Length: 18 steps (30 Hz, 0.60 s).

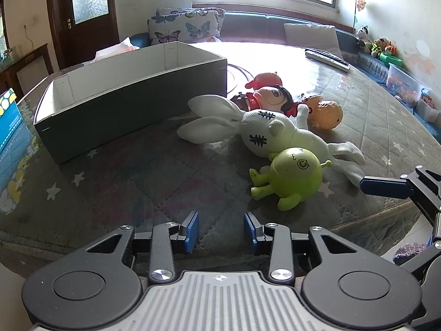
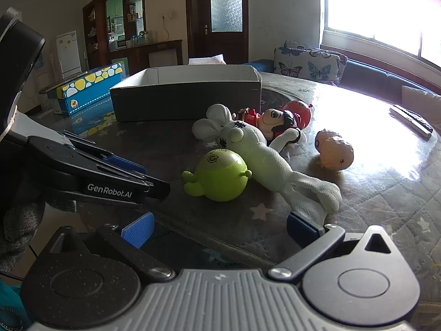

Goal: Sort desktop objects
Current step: 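Move the left gripper down toward the green alien figure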

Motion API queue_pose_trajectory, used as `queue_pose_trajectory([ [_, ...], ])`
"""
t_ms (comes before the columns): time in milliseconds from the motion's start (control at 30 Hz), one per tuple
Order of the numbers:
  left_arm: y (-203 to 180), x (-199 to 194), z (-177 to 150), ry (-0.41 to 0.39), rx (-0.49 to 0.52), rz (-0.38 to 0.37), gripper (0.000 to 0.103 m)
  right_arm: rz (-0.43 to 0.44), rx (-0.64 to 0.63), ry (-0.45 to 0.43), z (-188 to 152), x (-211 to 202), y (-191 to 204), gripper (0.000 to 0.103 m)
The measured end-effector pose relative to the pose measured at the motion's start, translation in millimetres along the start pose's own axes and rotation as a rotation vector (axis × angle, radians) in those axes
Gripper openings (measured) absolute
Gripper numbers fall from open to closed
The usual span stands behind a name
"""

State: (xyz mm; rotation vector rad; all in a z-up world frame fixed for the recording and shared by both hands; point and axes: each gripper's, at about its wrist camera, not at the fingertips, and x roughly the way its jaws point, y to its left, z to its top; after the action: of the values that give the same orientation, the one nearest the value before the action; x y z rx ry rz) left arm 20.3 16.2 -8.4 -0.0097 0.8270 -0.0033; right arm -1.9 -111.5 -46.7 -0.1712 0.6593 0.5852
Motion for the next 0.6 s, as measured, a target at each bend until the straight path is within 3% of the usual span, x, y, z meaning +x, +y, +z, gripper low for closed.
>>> queue_pose_trajectory([
  [600, 2.0, 7.0, 9.6, 0.015, 0.000, -0.012, 0.038, 0.002, -0.004, 0.002, 6.3, 2.9, -5.5, 0.103],
])
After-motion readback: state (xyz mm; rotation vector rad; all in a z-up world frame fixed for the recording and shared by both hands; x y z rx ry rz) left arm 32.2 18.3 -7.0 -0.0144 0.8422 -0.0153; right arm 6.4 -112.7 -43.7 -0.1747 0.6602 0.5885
